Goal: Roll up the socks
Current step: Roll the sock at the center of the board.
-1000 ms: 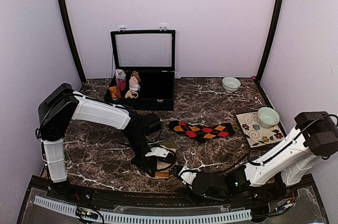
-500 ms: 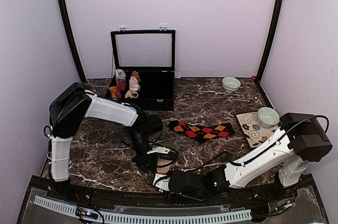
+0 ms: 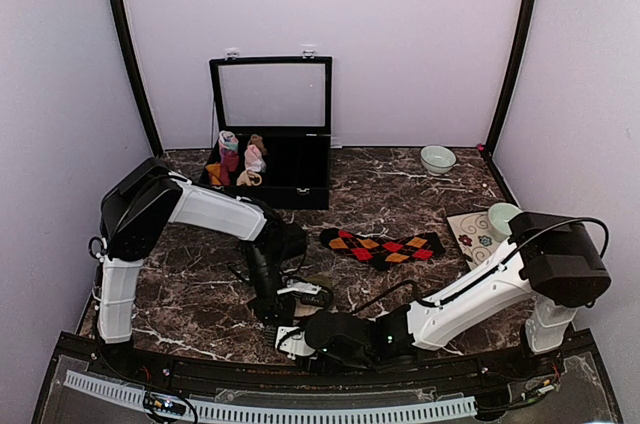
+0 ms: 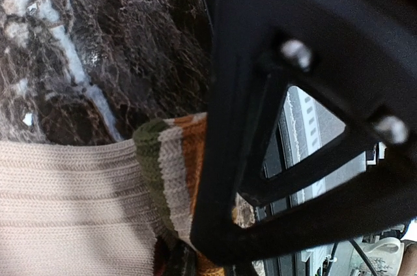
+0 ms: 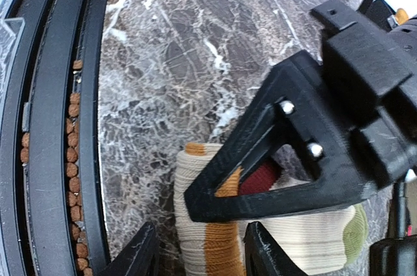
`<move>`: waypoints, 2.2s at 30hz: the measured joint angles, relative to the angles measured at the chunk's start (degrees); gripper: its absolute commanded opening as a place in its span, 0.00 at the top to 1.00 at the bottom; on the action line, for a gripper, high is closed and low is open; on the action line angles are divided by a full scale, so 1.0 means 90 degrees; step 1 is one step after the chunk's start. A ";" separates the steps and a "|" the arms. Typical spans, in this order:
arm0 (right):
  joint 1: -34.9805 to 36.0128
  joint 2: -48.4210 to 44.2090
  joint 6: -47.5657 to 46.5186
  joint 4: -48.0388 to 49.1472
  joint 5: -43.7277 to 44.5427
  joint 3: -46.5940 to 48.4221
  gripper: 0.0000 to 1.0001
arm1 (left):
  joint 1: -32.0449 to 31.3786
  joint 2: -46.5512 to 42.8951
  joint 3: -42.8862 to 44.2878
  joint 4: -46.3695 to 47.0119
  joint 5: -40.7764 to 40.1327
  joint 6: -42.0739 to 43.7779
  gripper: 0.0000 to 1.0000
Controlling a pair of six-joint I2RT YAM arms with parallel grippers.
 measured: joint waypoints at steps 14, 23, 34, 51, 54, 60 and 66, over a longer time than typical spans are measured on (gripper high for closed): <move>0.0002 0.0223 0.0262 0.0515 -0.0102 -0.0175 0.69 | 0.0017 0.0024 0.0044 -0.0087 0.0000 -0.0053 0.86; -0.0005 0.0223 0.0763 0.0957 -0.0114 -0.0408 0.91 | 0.0053 -0.0051 -0.0022 -0.0075 0.0015 -0.0185 0.74; -0.0194 0.0525 0.1763 0.2059 -0.0568 -0.0682 0.99 | 0.0430 -0.2268 -0.2220 0.1496 -0.1010 -0.0777 0.55; -0.1027 0.0746 0.3713 0.3121 -0.2327 -0.1037 0.99 | 0.0413 -0.5331 -0.3993 0.2426 -0.2266 -0.0206 0.60; -0.1156 0.0782 0.4014 0.3189 -0.2618 -0.1081 0.99 | -0.0078 -0.5200 -0.3888 0.2463 -0.2390 0.0007 0.60; -0.1290 0.0809 0.4534 0.3325 -0.2905 -0.1163 0.99 | -0.0852 -0.4614 -0.3354 0.2565 -0.2805 0.0333 0.61; -0.1343 0.0913 0.4857 0.3390 -0.3019 -0.1163 0.99 | -0.1163 -0.4119 -0.2888 0.2793 -0.3128 0.0500 0.61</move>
